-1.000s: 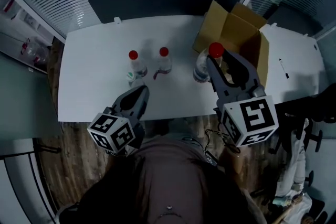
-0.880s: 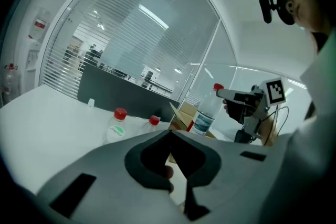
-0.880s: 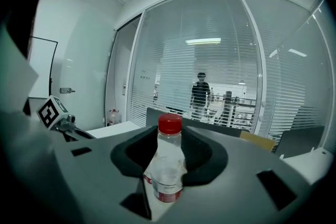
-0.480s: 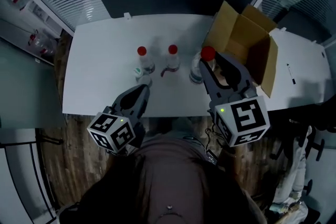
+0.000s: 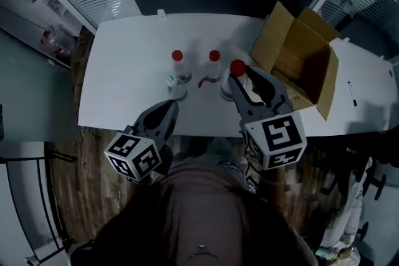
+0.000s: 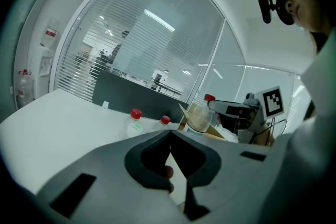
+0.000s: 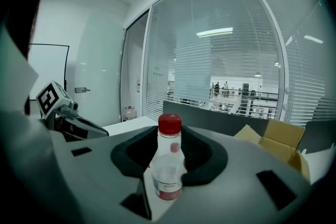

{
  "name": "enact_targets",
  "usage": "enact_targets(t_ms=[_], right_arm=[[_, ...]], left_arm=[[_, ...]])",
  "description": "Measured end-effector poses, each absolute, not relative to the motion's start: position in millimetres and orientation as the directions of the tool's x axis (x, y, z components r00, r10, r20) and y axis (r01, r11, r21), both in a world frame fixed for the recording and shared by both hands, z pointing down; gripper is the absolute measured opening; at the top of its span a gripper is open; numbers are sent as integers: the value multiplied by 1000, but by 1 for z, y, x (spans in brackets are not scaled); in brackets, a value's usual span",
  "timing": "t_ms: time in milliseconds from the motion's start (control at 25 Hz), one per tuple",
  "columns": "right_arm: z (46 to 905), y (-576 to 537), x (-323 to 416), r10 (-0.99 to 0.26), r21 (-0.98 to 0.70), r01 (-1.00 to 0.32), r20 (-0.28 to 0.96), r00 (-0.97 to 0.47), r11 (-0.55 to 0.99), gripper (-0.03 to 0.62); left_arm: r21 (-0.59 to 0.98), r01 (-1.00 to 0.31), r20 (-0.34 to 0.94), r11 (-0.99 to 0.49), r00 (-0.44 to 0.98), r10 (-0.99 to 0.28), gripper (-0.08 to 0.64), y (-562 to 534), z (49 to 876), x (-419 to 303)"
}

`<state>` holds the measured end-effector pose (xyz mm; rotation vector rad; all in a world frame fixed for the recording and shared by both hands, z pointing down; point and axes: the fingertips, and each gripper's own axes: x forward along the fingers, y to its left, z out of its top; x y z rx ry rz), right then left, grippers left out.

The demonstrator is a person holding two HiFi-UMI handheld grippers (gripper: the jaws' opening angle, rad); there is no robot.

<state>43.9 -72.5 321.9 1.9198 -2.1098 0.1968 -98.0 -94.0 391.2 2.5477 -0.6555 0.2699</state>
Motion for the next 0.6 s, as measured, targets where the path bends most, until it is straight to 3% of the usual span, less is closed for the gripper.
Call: enact_targets(t_ms=[600], right_arm=[[389, -104, 18, -906, 24, -977, 379, -189, 214, 150]], left_arm=[[399, -573, 319, -716, 819, -477, 8, -108, 392, -115]])
